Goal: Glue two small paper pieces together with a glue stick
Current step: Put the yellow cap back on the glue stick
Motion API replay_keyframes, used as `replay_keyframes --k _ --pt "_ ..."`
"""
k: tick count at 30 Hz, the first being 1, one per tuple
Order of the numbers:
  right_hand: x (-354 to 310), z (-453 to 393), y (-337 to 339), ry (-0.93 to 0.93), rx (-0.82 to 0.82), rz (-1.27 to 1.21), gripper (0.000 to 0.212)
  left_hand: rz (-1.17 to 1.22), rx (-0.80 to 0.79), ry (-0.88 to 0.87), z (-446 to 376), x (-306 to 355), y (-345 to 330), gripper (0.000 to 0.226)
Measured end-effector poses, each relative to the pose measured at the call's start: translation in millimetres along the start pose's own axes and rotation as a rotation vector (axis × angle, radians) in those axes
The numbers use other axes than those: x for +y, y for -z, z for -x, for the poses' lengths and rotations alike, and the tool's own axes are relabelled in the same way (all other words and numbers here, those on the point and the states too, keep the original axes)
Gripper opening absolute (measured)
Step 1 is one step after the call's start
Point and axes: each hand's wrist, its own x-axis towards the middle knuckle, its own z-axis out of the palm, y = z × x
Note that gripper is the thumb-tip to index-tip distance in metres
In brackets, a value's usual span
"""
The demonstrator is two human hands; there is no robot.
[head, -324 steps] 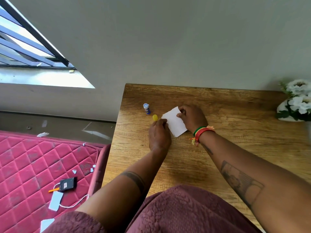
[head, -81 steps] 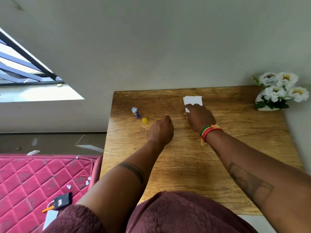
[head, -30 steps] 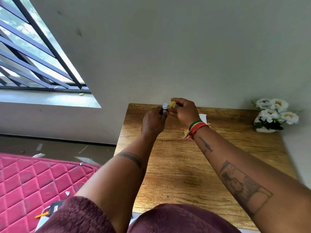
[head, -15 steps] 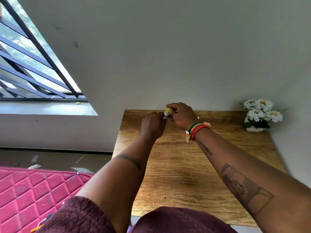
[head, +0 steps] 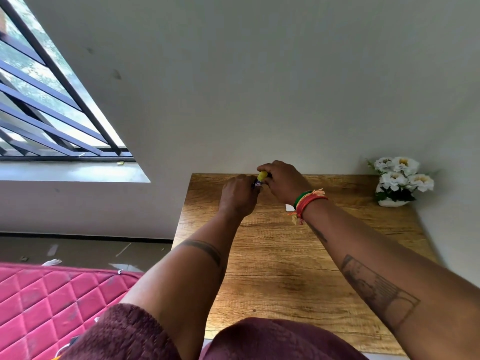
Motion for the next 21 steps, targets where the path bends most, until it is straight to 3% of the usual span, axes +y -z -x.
replay_keyframes --k 7,21 --pt "2.0 -9.0 8.9 0.084 -0.088 0.186 0.025 -0.029 0.008 -0.005 0.6 0.0 1.8 0.019" --pt "10.1 -13.6 1.4 0.094 -0.104 0.211 0.021 -0.056 -0.045 0.046 1.9 8.4 -2.9 0.019"
